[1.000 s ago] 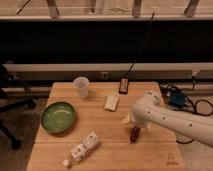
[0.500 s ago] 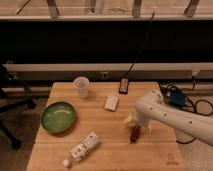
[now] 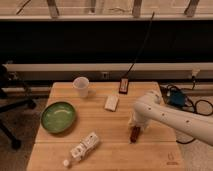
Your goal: Drag the pepper across the table
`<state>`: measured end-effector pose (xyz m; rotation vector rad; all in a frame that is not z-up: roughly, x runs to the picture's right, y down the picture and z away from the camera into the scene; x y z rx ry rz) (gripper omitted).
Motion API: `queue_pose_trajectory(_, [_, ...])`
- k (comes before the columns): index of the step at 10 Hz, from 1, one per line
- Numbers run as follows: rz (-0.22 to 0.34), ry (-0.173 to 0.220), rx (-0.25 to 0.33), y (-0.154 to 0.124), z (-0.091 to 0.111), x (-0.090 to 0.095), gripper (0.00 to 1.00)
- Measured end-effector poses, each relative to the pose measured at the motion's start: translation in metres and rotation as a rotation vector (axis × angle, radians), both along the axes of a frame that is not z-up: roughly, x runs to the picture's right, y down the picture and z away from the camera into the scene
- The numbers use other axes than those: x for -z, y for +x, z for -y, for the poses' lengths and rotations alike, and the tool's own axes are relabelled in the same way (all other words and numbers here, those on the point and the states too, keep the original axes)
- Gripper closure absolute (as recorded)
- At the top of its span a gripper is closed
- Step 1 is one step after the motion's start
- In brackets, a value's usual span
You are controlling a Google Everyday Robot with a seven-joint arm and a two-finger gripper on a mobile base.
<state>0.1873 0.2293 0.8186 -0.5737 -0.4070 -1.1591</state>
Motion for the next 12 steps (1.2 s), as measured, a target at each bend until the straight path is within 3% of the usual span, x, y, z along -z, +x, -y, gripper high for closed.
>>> queue_pose_trajectory(2, [-0.011, 0.003, 0.011, 0.001, -0.002, 0.000, 0.77])
queue_pose_trajectory(3, [-0.013, 0.004, 0.013, 0.002, -0.002, 0.001, 0.80])
queue_pose_trajectory(12, [0.006, 0.000, 0.045, 0.000, 0.011, -0.004, 0.80])
